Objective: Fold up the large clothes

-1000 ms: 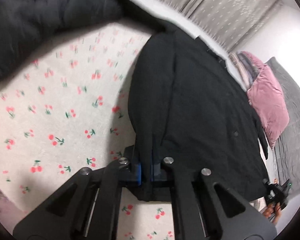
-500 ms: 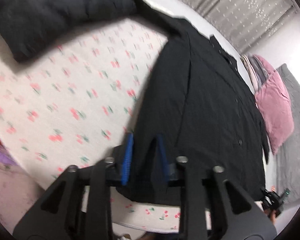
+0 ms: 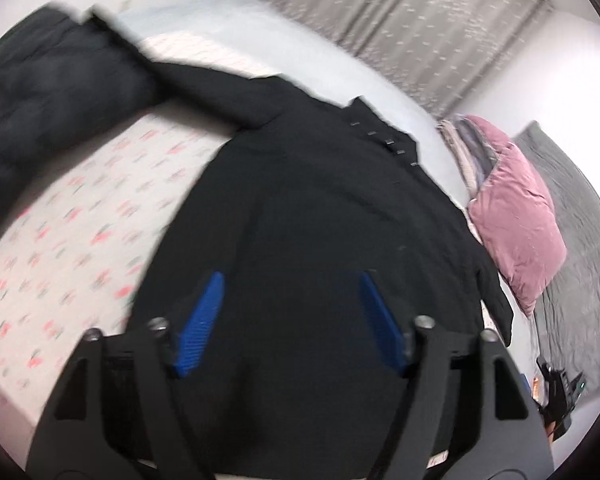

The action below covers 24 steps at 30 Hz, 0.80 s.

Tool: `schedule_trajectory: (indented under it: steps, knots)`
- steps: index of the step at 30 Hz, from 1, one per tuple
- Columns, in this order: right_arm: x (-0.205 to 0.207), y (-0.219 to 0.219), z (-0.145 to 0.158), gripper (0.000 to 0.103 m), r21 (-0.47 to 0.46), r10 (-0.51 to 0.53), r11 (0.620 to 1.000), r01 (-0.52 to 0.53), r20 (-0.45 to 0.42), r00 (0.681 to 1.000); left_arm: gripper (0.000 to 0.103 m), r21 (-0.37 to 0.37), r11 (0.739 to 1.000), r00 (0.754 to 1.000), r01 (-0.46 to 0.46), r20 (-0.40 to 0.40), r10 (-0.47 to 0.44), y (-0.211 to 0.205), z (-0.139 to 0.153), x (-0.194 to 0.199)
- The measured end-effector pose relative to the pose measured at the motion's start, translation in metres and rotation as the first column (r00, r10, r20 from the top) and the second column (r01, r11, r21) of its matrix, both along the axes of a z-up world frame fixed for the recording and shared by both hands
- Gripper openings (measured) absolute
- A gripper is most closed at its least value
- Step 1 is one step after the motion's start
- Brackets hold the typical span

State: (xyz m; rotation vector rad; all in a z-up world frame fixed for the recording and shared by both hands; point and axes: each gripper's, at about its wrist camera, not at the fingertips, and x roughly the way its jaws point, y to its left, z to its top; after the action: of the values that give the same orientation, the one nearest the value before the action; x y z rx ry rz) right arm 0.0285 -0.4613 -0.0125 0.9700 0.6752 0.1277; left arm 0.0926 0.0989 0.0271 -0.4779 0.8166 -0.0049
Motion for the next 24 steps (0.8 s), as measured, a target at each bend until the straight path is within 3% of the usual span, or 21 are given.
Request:
schedule_trajectory:
  steps: [6,8,10,14,17,19,22,24]
  knots:
    - [0.050,0.019,-0.003,0.064,0.030,-0.002,1.000,0.004,-0.047,0.999,0.081,0.139,0.986,0.996,0.090,0.014,-0.092,-0.044,-0.006,0.064]
    - [0.074,0.043,0.005,0.065,-0.052,0.059,0.997,-0.061,-0.043,0.997,0.081,0.143,0.984,0.994,0.105,-0.029,-0.102,-0.041,-0.021,0.088]
    - [0.100,0.069,0.016,0.065,-0.134,0.120,0.983,-0.127,-0.058,0.991,0.081,0.132,0.989,0.996,0.063,-0.074,-0.053,-0.026,-0.029,0.101]
    - [0.148,0.116,0.024,0.079,-0.215,0.223,0.948,-0.235,-0.075,0.972,0.081,0.187,0.979,0.990,-0.086,-0.090,0.104,0.021,-0.024,0.122]
    - [0.161,0.157,0.008,0.081,-0.249,0.322,0.911,-0.329,-0.069,0.944,0.081,0.273,0.941,0.971,-0.198,-0.077,0.227,0.068,-0.009,0.135]
    - [0.162,0.170,-0.012,0.081,-0.249,0.356,0.894,-0.373,-0.111,0.928,0.081,0.329,0.897,0.942,-0.296,-0.052,0.330,0.106,0.006,0.144]
    - [0.160,0.173,-0.039,0.081,-0.209,0.398,0.873,-0.440,-0.214,0.892,0.082,0.370,0.832,0.892,-0.413,-0.021,0.452,0.159,0.025,0.162]
    - [0.159,0.168,-0.039,0.081,-0.252,0.374,0.871,-0.422,-0.217,0.902,0.082,0.396,0.782,0.846,-0.481,-0.023,0.533,0.192,0.029,0.177]
